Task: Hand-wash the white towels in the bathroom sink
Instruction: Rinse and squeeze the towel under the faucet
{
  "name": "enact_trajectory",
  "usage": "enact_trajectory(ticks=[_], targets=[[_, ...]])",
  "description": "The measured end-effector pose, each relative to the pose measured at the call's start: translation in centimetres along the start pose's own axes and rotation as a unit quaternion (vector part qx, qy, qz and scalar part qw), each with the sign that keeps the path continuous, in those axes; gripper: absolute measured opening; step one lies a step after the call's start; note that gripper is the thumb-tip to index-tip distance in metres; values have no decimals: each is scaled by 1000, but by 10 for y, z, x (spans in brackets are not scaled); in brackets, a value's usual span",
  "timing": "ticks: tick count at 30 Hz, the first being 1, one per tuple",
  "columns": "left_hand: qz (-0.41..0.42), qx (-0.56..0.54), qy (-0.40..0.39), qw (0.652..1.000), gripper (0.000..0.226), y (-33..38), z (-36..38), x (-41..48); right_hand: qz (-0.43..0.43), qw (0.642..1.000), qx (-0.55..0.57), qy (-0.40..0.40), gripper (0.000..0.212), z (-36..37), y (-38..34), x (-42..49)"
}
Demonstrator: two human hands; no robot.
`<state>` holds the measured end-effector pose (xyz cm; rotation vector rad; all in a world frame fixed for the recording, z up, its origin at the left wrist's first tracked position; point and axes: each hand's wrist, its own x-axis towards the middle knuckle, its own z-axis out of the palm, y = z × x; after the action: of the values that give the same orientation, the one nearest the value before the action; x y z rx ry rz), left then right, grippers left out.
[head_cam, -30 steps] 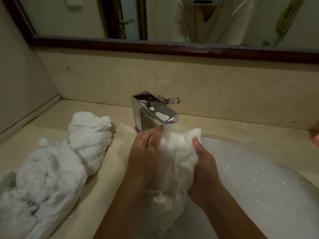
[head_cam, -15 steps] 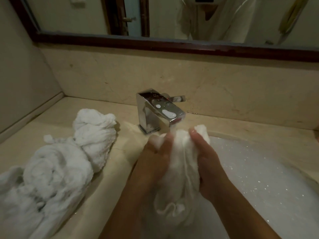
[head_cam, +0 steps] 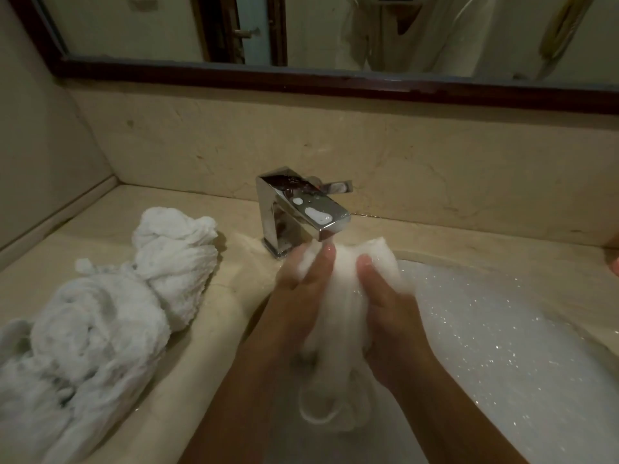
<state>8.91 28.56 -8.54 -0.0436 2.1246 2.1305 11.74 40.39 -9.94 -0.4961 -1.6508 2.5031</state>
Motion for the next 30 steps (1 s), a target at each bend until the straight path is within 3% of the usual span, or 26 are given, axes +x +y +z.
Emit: enact_trajectory(ticks=[2,6,11,15,20,23,26,30], targets=[[4,5,13,1000,73,-4,-2,0,-9,1000,10,-7,34,-1,0,-1],[68,-34,71,995,31,-3,-8,-3,-29,999,-2,-25,34,-1,-2,-2],[28,-189,42,981,38,7,-13,-6,-40,999,-2,1,31,-1,2,-2],[-11,-146,31,989,40,1,-10,1,-41,999,-10,-9,29,-3,1,-4],[-21,-74,20,997,61,-4,-8,3,-18,1000,-11,5,30,-2,0,-6],[-36,-111,6,993,67,-5,-7,2,-28,1000,-8,-2,27,2,-4,-8],[-10,-129,40,991,55,-5,-7,3,-40,999,-16,-4,24,6,-4,-10],[-8,-164,80,983,59,-2,-9,2,-66,994,-87,16,23,8,1,-7]])
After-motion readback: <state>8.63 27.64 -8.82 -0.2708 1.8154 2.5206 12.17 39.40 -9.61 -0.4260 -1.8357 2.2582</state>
